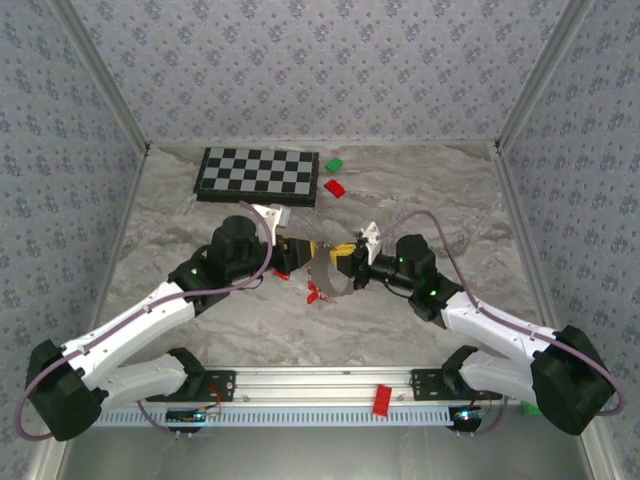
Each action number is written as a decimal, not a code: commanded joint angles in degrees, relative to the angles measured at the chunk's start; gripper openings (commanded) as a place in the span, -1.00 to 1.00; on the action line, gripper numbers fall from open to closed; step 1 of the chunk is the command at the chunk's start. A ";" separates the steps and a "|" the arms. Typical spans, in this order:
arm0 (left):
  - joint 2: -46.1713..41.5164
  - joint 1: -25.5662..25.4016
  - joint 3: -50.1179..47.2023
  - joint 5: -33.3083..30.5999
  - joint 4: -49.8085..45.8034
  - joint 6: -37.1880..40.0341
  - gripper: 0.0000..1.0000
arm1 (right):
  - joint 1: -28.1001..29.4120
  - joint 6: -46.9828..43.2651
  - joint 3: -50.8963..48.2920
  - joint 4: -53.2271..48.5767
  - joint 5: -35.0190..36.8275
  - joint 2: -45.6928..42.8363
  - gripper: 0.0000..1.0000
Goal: Put the keys on the keyring
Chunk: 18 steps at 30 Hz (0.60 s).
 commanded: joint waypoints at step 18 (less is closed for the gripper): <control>3.02 -6.37 -0.91 -3.37 14.08 -17.79 -0.37 | 4.49 -5.68 -1.22 0.50 12.77 -3.92 -1.00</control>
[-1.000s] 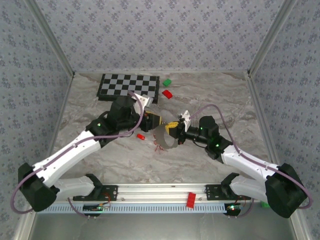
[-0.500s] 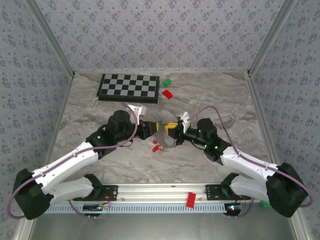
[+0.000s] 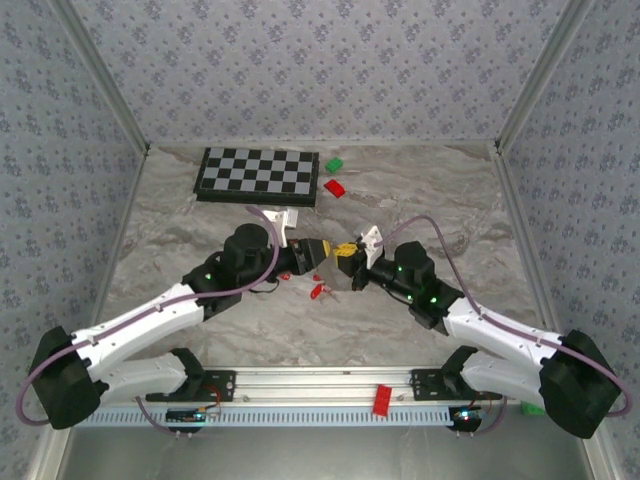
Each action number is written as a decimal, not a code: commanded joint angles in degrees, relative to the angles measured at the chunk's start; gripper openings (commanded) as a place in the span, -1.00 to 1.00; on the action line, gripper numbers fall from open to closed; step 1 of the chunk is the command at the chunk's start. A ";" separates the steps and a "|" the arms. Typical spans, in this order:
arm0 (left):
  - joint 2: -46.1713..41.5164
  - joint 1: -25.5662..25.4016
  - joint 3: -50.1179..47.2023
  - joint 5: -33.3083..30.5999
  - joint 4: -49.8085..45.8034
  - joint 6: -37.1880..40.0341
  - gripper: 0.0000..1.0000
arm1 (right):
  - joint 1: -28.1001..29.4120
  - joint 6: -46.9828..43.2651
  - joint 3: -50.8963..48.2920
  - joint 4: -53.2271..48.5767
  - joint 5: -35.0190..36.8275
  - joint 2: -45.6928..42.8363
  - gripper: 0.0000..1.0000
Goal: Put the keys on the keyring
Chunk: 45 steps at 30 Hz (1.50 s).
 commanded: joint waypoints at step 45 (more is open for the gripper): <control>5.61 -0.72 4.73 -6.70 -3.48 -3.54 -0.53 | 6.72 -7.86 1.42 -1.72 7.02 -0.72 -1.00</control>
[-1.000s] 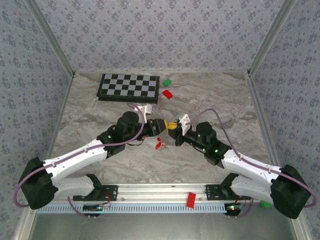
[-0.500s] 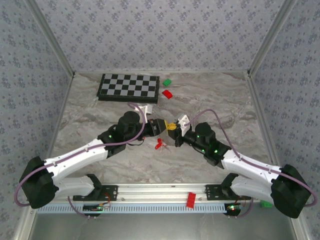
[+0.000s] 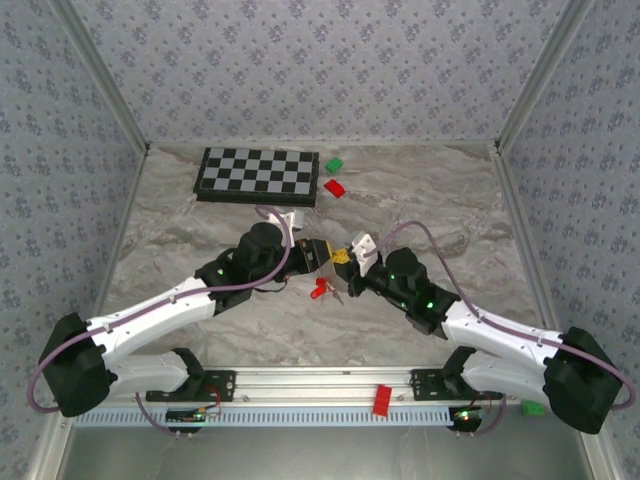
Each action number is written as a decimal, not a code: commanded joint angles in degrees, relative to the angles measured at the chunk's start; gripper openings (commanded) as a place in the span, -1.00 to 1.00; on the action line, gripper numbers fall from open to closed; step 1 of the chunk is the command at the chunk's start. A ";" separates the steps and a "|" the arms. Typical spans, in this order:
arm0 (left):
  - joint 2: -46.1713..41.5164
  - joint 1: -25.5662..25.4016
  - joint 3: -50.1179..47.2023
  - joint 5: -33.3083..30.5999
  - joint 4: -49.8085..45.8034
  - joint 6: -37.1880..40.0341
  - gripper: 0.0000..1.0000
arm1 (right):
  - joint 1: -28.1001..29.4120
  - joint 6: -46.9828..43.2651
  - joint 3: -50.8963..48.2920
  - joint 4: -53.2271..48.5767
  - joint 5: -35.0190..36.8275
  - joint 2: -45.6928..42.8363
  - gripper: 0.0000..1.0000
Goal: Put the keys on the keyring
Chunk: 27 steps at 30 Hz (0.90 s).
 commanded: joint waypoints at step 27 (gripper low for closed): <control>1.28 -0.10 1.80 -0.97 2.92 0.55 -0.74 | 3.12 -3.48 1.80 1.18 0.43 0.43 -1.00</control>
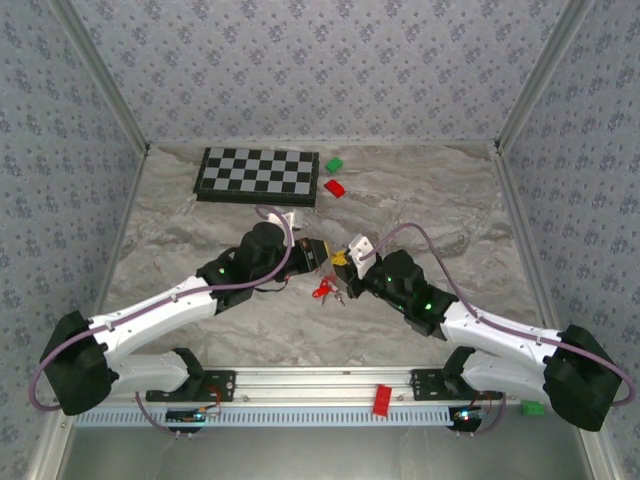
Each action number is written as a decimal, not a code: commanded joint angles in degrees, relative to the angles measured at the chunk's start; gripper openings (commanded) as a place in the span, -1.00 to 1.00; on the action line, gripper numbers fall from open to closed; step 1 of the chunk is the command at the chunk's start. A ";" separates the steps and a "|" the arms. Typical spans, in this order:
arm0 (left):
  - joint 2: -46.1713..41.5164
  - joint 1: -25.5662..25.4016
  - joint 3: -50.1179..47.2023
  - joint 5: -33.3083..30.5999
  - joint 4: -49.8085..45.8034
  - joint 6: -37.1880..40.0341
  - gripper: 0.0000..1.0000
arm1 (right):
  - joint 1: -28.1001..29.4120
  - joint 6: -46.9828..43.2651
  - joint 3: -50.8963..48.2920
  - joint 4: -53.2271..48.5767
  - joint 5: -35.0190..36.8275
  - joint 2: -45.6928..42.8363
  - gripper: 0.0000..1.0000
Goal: Put the keys on the keyring
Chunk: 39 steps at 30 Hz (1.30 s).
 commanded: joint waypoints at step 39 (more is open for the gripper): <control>-1.25 -0.07 1.34 2.79 3.98 10.93 -1.00 | 1.23 -1.16 2.27 1.07 -0.51 0.76 -1.00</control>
